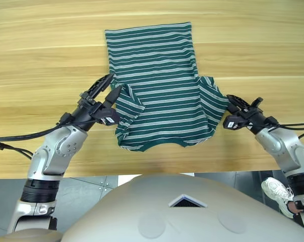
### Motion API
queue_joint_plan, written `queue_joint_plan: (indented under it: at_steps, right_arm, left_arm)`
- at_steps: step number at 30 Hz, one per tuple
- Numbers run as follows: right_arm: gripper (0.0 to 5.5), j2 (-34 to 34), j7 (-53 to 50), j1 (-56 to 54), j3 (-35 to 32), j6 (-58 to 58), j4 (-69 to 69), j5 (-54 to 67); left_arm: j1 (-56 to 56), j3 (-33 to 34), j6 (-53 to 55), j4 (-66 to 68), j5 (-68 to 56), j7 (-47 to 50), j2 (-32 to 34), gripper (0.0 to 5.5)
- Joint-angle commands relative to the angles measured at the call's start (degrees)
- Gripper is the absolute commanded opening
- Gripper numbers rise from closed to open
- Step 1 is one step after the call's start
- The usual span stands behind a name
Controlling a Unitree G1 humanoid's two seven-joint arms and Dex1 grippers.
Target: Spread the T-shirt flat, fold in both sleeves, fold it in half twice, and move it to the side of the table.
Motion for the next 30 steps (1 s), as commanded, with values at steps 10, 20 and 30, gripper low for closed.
queue_joint_plan:
  at_steps: [10, 20, 30]
  right_arm:
    - [0.48, -1.8, 0.4, 0.8, 4.6, 0.1, 2.0, -0.5]
    - [0.02, -2.2, -0.6, 1.1, 4.7, 0.1, 1.2, 0.4]
    - [0.02, 6.6, -2.5, 0.9, 0.6, 2.1, -10.8, 11.1]
  left_arm:
    - [-0.8, -1.2, -0.3, 0.9, 0.5, -0.3, 0.0, 2.22]
    - [-1.1, -1.5, -0.3, 0.9, 0.8, -0.3, 0.0, 2.22]
    - [-2.2, -2.7, -0.8, 3.3, 1.2, 0.6, -0.6, 2.22]
